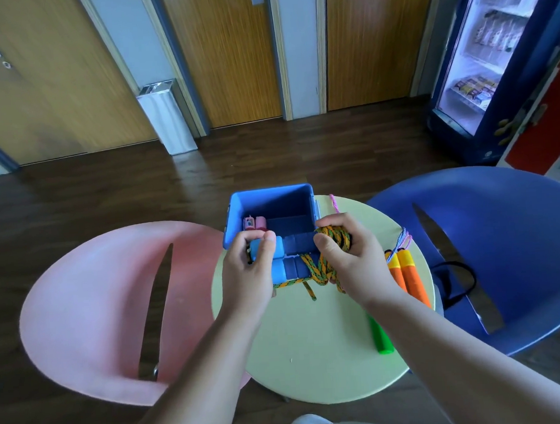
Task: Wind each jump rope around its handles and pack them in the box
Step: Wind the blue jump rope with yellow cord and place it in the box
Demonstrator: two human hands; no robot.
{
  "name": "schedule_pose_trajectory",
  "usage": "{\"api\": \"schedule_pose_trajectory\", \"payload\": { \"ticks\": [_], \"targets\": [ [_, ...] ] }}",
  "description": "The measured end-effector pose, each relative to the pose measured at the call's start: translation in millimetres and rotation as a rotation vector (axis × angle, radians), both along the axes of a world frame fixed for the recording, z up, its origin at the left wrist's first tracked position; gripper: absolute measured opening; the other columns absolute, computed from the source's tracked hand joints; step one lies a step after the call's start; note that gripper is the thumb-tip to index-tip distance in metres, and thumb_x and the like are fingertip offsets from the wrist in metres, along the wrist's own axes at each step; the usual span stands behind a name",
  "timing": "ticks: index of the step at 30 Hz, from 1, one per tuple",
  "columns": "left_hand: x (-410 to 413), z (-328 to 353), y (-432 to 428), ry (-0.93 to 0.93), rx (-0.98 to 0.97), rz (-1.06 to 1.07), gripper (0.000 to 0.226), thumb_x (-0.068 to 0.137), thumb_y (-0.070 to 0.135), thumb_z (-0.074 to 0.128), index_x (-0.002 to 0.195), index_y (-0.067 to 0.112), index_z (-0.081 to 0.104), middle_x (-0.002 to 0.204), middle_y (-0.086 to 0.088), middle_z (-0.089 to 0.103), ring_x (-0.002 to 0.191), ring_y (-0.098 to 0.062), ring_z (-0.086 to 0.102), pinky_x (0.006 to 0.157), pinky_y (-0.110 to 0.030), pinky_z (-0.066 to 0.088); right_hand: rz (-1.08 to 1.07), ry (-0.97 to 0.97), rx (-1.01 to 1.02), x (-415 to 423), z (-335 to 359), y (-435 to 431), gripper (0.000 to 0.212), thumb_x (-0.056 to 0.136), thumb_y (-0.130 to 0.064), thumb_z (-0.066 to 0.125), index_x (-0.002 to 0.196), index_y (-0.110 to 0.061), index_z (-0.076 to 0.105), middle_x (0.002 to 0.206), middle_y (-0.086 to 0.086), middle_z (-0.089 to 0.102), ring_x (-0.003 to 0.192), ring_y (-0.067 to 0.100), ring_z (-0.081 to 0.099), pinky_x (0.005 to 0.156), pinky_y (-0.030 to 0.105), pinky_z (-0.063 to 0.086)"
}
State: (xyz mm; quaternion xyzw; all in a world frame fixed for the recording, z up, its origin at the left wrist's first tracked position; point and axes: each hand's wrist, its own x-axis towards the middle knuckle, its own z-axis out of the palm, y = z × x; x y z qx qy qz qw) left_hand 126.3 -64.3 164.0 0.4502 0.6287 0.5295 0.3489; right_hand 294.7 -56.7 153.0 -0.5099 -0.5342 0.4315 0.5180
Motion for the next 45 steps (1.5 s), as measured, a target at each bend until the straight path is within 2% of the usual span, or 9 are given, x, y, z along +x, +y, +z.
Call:
{"api": "schedule_pose_trajectory", "payload": {
  "ticks": [3, 8, 12, 15, 22, 26, 33, 38, 45],
  "targets": [
    [3, -1, 0, -0.002, -0.035, -0.072, 0.005, 0.096, 0.036, 0.069, 0.095, 0.041, 0.069, 0.108, 0.01, 0.07, 0.075, -0.012, 0.063, 0.045, -0.027, 0.046, -0.032, -0.025, -0.04, 3, -1, -2, 0.019, 0.094, -0.027, 0.075, 0.106, -0.031, 0.061, 0.093, 0.007, 0.068, 0.066, 0.02, 0.065, 0.048, 0.034, 0.055],
    [9, -5, 0, 0.052, -0.049, -0.038, 0.011, 0.089, 0.039, 0.079, 0.091, 0.034, 0.069, 0.082, 0.026, 0.067, 0.058, -0.004, 0.056, 0.05, -0.032, 0.046, 0.056, 0.072, -0.163, 12, -5, -1, 0.024, 0.096, -0.022, 0.072, 0.11, -0.024, 0.054, 0.091, 0.011, 0.067, 0.064, 0.022, 0.061, 0.051, 0.042, 0.052],
    [15, -2, 2, 0.208, -0.008, -0.086, 0.027, 0.078, 0.032, 0.089, 0.095, 0.029, 0.068, 0.122, -0.01, 0.072, 0.098, -0.023, 0.067, 0.074, -0.03, 0.051, 0.052, 0.312, -0.332, 16, -22, -5, 0.026, 0.095, -0.019, 0.073, 0.111, -0.02, 0.053, 0.082, 0.003, 0.067, 0.059, 0.017, 0.063, 0.049, 0.032, 0.049],
    [11, -7, 4, 0.266, -0.018, -0.041, 0.034, 0.073, 0.034, 0.092, 0.094, 0.03, 0.066, 0.097, 0.003, 0.073, 0.084, -0.009, 0.066, 0.064, -0.022, 0.046, 0.116, 0.363, -0.375, 13, -32, 1, 0.025, 0.097, -0.02, 0.07, 0.112, -0.018, 0.05, 0.082, 0.003, 0.067, 0.06, 0.018, 0.063, 0.052, 0.033, 0.05],
    [-35, -25, 26, 0.332, -0.163, -0.128, 0.029, 0.08, 0.039, 0.086, 0.096, 0.027, 0.065, 0.091, 0.011, 0.063, 0.079, -0.004, 0.057, 0.061, -0.017, 0.038, 0.327, -0.698, 0.039, 4, -50, 40, 0.058, 0.08, -0.07, 0.065, 0.123, -0.033, 0.056, 0.132, -0.005, 0.046, 0.116, 0.019, 0.052, 0.097, 0.038, 0.047],
    [-47, -26, 60, 0.25, -0.166, -0.236, 0.023, 0.098, 0.043, 0.066, 0.097, 0.021, 0.065, 0.068, 0.018, 0.057, 0.057, -0.001, 0.048, 0.058, -0.026, 0.041, 0.501, -0.84, 0.241, -13, -34, 59, 0.071, 0.068, -0.062, 0.078, 0.129, -0.033, 0.055, 0.127, -0.01, 0.054, 0.112, 0.019, 0.056, 0.096, 0.037, 0.048],
    [-79, -21, 144, 0.125, -0.274, -0.371, 0.03, 0.106, 0.058, 0.036, 0.11, 0.037, 0.057, 0.107, 0.0, 0.064, 0.079, -0.031, 0.07, 0.06, -0.038, 0.055, 0.262, -0.901, 0.132, -55, -29, 114, 0.046, 0.071, -0.033, 0.081, 0.113, -0.025, 0.064, 0.108, -0.001, 0.057, 0.093, 0.022, 0.058, 0.071, 0.028, 0.043],
    [-125, -79, 209, 0.433, -0.346, -0.174, 0.041, 0.082, 0.06, 0.052, 0.108, 0.029, 0.056, 0.107, -0.008, 0.067, 0.102, -0.036, 0.066, 0.091, -0.047, 0.054, 0.052, -1.089, -0.095, -80, -37, 177, 0.049, 0.07, -0.039, 0.077, 0.113, -0.027, 0.059, 0.106, 0.005, 0.048, 0.102, 0.03, 0.051, 0.085, 0.04, 0.05],
    [-148, -134, 232, 0.486, -0.559, -0.281, 0.021, 0.093, 0.02, 0.063, 0.111, 0.01, 0.056, 0.111, -0.013, 0.068, 0.097, -0.036, 0.065, 0.081, -0.04, 0.055, -0.013, -1.356, -0.416, -120, -86, 235, 0.05, 0.079, -0.033, 0.073, 0.125, -0.025, 0.055, 0.121, 0.01, 0.043, 0.116, 0.036, 0.046, 0.097, 0.044, 0.037]
  ]
}}
